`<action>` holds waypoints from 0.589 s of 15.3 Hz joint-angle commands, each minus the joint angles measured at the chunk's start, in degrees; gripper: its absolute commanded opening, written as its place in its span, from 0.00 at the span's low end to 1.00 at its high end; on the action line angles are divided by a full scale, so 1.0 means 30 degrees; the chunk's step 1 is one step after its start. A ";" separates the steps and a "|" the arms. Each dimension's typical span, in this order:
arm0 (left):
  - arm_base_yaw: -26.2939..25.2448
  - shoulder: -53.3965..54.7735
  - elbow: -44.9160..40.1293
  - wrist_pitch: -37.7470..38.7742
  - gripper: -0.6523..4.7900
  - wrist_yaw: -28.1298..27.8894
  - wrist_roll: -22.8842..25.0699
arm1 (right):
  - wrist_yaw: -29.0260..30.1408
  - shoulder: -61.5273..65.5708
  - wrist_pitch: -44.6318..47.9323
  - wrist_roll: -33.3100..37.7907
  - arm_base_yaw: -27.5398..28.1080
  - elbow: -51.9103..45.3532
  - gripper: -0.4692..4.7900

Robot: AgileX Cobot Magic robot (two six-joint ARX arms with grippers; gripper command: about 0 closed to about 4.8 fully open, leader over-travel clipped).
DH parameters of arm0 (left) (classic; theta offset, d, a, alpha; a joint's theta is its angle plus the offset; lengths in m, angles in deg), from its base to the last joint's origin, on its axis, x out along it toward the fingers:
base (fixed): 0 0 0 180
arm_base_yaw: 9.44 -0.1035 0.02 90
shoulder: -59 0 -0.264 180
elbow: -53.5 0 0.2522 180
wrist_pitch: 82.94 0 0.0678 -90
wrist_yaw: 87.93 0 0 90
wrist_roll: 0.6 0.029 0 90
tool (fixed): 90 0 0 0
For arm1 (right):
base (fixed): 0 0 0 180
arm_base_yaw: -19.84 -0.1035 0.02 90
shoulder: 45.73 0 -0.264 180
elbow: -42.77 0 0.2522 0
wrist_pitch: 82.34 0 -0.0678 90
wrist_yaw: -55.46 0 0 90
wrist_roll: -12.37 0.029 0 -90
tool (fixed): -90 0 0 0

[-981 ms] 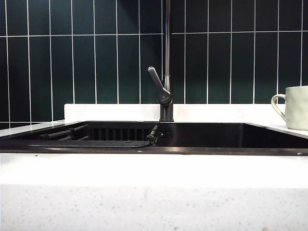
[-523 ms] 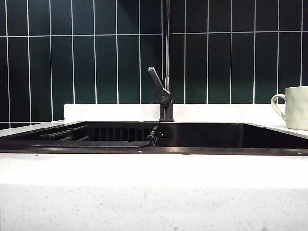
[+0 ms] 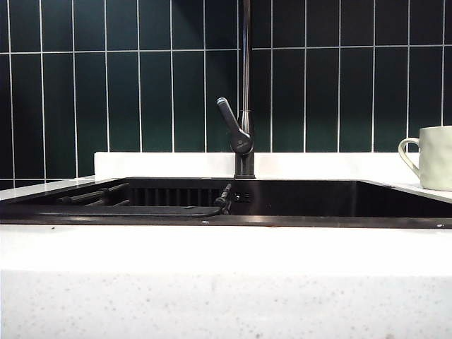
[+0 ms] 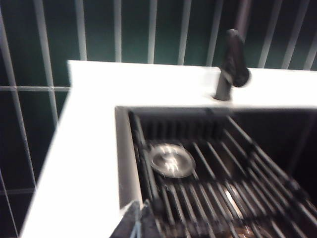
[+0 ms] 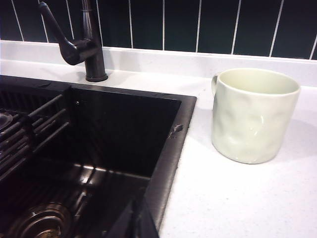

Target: Pick up the mug next to the sink, go to the faucet to get some water, pour the water into the sink, and finally put the mug back to its place.

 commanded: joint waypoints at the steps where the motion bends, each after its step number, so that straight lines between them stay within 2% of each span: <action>1: 0.0015 0.0007 -0.0044 -0.0255 0.11 -0.0087 0.0015 | -0.1086 -0.0015 0.0321 -0.0117 0.0044 -0.0080 0.08; 3: 0.0015 0.0007 -0.0044 -0.0189 0.11 -0.0488 0.0015 | -0.1727 -0.0044 0.0328 -0.0109 0.0051 -0.0080 0.08; 9: 0.0015 0.0007 -0.0044 -0.0066 0.11 -0.0474 0.0007 | -0.1668 -0.0022 -0.1647 -0.0102 -0.0197 -0.0073 0.08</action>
